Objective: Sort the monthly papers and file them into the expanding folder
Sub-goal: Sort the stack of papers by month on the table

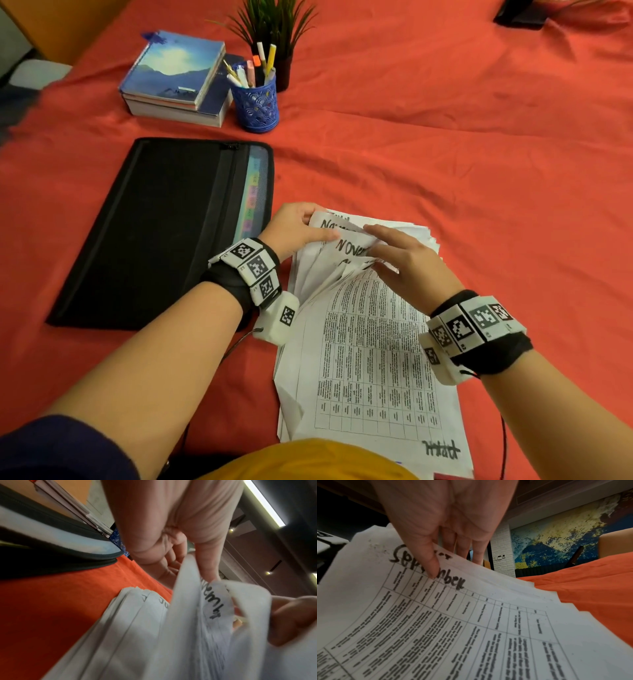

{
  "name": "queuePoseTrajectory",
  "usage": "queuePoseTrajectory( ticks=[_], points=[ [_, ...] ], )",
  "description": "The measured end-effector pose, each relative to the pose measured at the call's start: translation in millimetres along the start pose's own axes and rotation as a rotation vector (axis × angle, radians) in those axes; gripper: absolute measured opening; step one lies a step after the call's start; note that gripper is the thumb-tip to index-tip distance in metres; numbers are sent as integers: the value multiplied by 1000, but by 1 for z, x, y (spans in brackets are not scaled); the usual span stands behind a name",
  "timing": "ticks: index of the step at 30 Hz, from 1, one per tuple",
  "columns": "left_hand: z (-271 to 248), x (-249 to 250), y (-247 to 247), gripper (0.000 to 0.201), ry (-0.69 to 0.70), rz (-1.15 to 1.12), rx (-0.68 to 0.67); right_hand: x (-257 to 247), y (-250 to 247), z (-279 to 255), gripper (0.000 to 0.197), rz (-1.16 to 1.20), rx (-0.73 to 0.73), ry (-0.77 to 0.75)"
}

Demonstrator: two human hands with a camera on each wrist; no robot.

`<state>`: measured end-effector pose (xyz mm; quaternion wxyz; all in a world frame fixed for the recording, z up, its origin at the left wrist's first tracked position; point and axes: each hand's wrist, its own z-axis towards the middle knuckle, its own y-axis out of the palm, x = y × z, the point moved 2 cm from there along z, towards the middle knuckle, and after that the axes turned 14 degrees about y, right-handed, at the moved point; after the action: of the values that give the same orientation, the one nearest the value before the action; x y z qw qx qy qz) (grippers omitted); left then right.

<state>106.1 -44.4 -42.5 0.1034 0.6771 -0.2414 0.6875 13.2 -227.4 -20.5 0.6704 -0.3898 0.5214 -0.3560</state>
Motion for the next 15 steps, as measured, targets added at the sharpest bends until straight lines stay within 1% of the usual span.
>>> queuePoseTrajectory(
  ticks=[1, 2, 3, 5, 6, 7, 8, 9, 10, 11, 12, 13, 14, 15],
  points=[
    [0, -2, -1, 22, -8, -9, 11, 0, -1, -1, 18, -3, 3, -19],
    [1, -4, -1, 27, -21, -15, 26, 1, -1, -1, 24, -10, -11, -40],
    [0, -6, -2, 31, -40, -29, 42, 1, -2, -1, 26, -22, -15, -53],
    [-1, -7, -3, 36, -70, -42, 44, 1, -5, -2, 19, -40, 22, -49],
    [-1, -6, -2, 40, -84, -23, 11, 0, -6, -3, 24, -19, 25, -9],
    [-2, -4, -1, 43, -93, -2, -43, -1, -7, -3, 38, 15, 2, 64],
    [-4, -2, 1, 41, -113, 2, -99, -2, -7, -3, 55, 63, -30, 149],
    [-7, 1, 5, 35, -153, -18, -163, 0, -6, -1, 69, 100, -45, 219],
    [-10, 6, 10, 31, -200, -51, -227, 1, -5, 1, 79, 102, -56, 262],
    [-11, 8, 13, 34, -242, -86, -267, 2, -4, 4, 79, 62, -50, 263],
    [-12, 11, 14, 41, -272, -112, -282, 3, -3, 5, 69, -12, -14, 220],
    [-11, 12, 14, 48, -282, -123, -275, 4, -3, 6, 51, -95, 39, 160],
    [-9, 12, 11, 51, -263, -108, -243, 6, -3, 5, 34, -146, 83, 118],
    [-4, 9, 7, 49, -222, -58, -184, 9, -3, 3, 22, -160, 98, 98]
  ],
)
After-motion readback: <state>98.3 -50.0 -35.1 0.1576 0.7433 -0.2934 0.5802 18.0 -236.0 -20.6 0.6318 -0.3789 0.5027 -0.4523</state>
